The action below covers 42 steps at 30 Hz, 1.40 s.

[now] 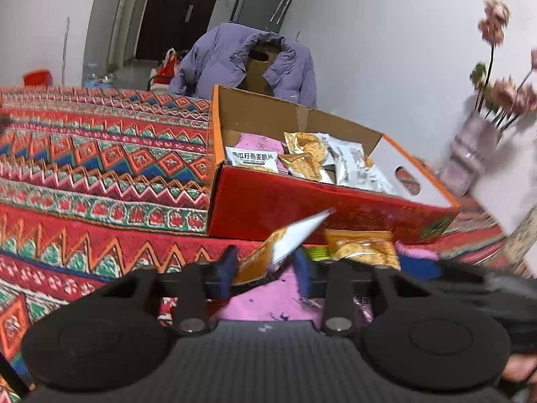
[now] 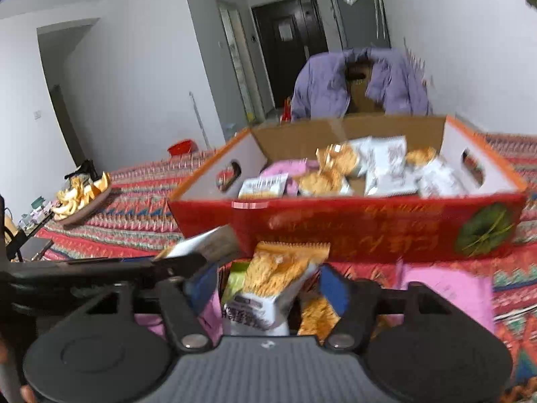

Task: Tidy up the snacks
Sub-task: 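Grasp a white packet with the left tool while the right tool grasps an oat-crisp packet, then carry both packets into the box and open both tools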

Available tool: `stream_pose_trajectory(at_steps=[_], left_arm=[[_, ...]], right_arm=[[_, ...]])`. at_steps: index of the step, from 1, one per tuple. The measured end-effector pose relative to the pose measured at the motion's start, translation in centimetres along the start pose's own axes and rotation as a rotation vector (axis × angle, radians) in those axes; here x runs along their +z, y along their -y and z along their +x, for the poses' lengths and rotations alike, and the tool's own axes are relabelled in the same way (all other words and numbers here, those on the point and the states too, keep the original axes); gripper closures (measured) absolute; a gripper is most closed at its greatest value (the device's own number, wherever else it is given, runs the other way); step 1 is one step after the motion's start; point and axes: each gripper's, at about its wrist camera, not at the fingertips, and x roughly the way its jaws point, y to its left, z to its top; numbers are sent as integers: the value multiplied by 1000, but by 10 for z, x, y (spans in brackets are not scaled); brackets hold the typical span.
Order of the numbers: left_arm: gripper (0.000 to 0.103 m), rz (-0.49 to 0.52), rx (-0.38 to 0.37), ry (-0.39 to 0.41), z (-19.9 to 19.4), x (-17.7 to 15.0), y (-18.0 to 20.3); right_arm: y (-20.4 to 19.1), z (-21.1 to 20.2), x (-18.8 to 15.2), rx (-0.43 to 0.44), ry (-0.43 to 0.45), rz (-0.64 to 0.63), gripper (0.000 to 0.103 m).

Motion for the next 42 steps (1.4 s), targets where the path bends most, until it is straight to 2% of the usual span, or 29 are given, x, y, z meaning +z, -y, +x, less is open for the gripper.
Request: stream_pose_trajectory(at_steps=[1, 2, 4, 9, 17, 22, 26, 30, 36, 42], left_arm=[[83, 4, -16, 2, -1, 0, 0], [83, 9, -19, 4, -3, 0, 0], [86, 29, -8, 17, -5, 0, 3], [88, 47, 14, 49, -18, 5, 11], [90, 97, 57, 173, -89, 5, 39], [89, 106, 130, 229, -150, -26, 64], [89, 38, 127, 242, -190, -57, 75], [89, 25, 119, 243, -220, -82, 92], [89, 77, 105, 258, -238, -104, 119], [89, 100, 95, 253, -241, -109, 133]], right_arm=[[-1, 2, -1, -1, -3, -6, 58], [-2, 4, -2, -1, -4, -10, 63], [-2, 3, -3, -9, 9, -18, 64], [0, -18, 4, -15, 59, -27, 66], [-2, -87, 1, -2, 135, -58, 66], [-4, -145, -23, 21, 152, -70, 65], [2, -191, -46, 63, 160, -23, 66], [3, -227, -65, 38, 192, -42, 65], [9, -257, -85, 38, 229, -19, 66], [13, -270, -96, 36, 250, -8, 65]])
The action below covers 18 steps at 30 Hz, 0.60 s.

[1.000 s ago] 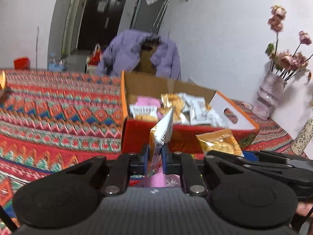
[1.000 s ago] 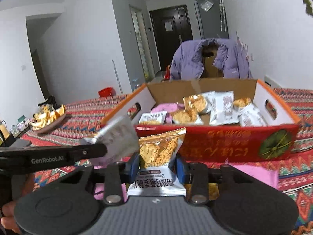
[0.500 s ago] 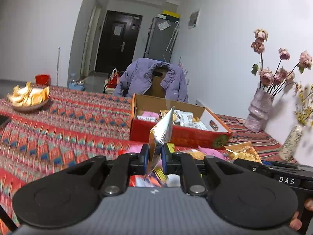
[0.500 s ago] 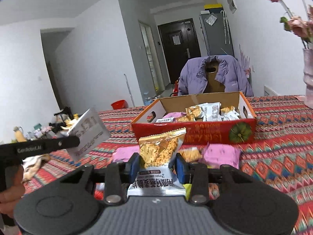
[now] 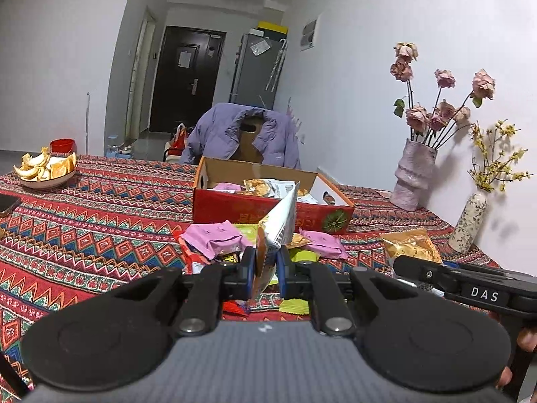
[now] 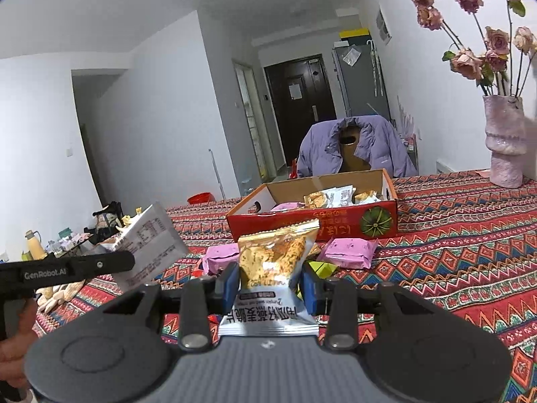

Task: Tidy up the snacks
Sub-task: 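Carry both packets into the box and open both tools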

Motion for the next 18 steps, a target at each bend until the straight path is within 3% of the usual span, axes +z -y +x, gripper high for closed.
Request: stream_pose_trajectory(at_steps=[9, 18], left_arm=[[89, -4, 9, -22, 29, 15, -2], [89, 39, 71, -5, 121, 85, -21]], right_arm=[[13, 19, 12, 1, -24, 14, 65], [22, 101, 82, 97, -31, -22, 66]])
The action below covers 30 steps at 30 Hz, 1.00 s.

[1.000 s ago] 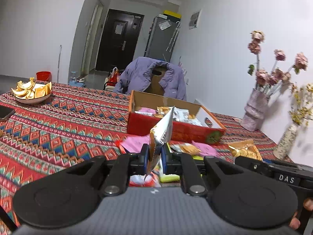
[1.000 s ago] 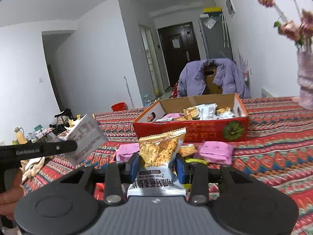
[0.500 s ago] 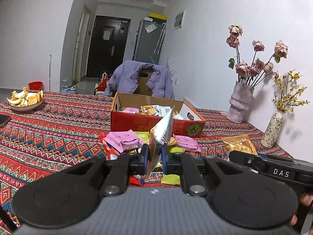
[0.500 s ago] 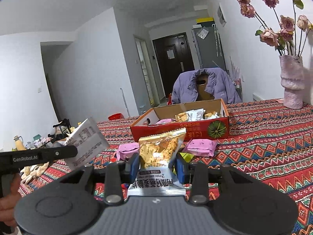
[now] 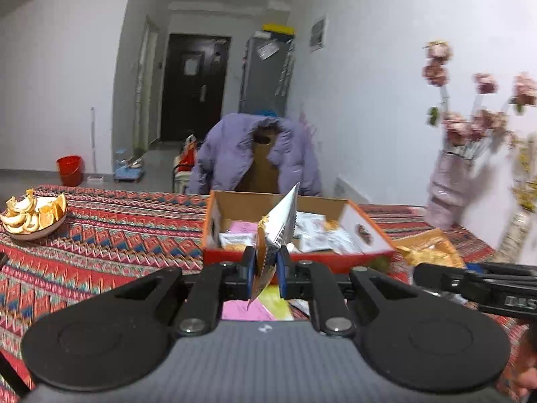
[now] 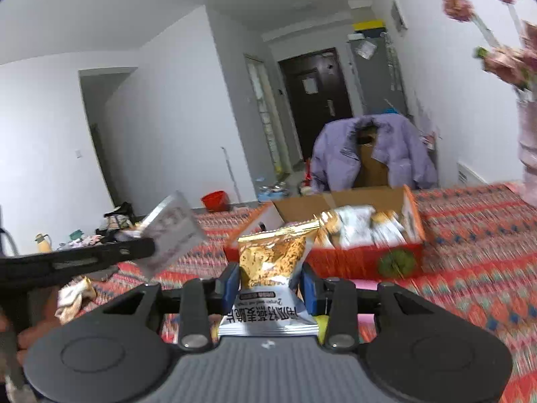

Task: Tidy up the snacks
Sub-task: 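Carry both packets into the box and open both tools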

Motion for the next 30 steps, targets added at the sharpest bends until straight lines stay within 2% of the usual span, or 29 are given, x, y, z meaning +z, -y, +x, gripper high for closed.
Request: stream_pose_trajectory(at_steps=[3, 8, 12, 17, 19, 21, 22, 24, 25, 30], left_arm=[[89, -12, 7, -27, 43, 18, -8], [89, 3, 23, -68, 116, 37, -21], [89, -10, 33, -125, 165, 34, -30], [89, -5, 52, -146, 195, 17, -38], [89, 3, 36, -144, 197, 10, -39], [88, 27, 28, -132, 194, 2, -37], [84, 37, 15, -132, 192, 1, -37], [69, 31, -12, -136, 191, 1, -35], [62, 24, -15, -136, 190, 1, -36], [60, -4, -14, -119, 174, 10, -40]], right_arm=[[8, 42, 22, 7, -16, -4, 66], [35, 128, 50, 27, -72, 62, 66], [53, 197, 50, 15, -137, 107, 65], [72, 260, 33, 12, -223, 171, 65], [75, 275, 25, 15, -254, 182, 64], [77, 281, 19, 11, -270, 184, 58], [78, 280, 17, -3, -266, 186, 56], [82, 276, 17, -27, -243, 194, 47], [85, 271, 18, -43, -225, 197, 46], [93, 242, 24, -101, -192, 166, 42]])
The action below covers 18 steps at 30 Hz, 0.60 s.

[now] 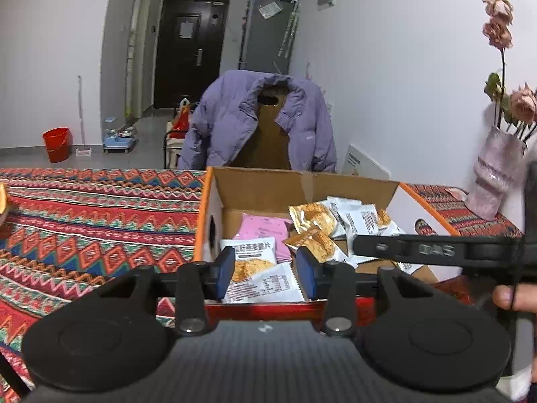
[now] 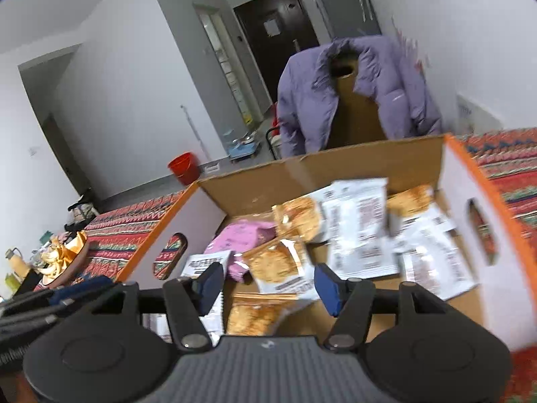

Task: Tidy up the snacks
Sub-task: 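Carry both packets into the box and open both tools, then withdraw both tools from the box back toward the snack pile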

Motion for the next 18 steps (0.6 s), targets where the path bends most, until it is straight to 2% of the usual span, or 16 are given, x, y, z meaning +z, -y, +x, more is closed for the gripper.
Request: stream_pose_trajectory(at_steps=[4, 6, 10, 13, 17, 18], left_arm=[[58, -17, 21, 7, -25, 6, 0], [55, -21, 32, 20, -45, 6, 2], [42, -13, 64, 59, -88, -3, 4], [36, -35, 94, 70, -122, -17, 3], [16, -22, 126, 74, -171, -48, 10], [15, -17, 135, 77, -183, -57, 12]], right_arm=[[-7, -45, 1, -19, 40, -69, 39], [-15, -68, 0, -21, 63, -109, 33], [-38, -123, -13, -54, 132, -248, 28], [-56, -162, -32, -100, 172, -360, 20], [-72, -207, -64, -137, 205, -454, 15], [-74, -217, -74, -138, 213, -471, 13]])
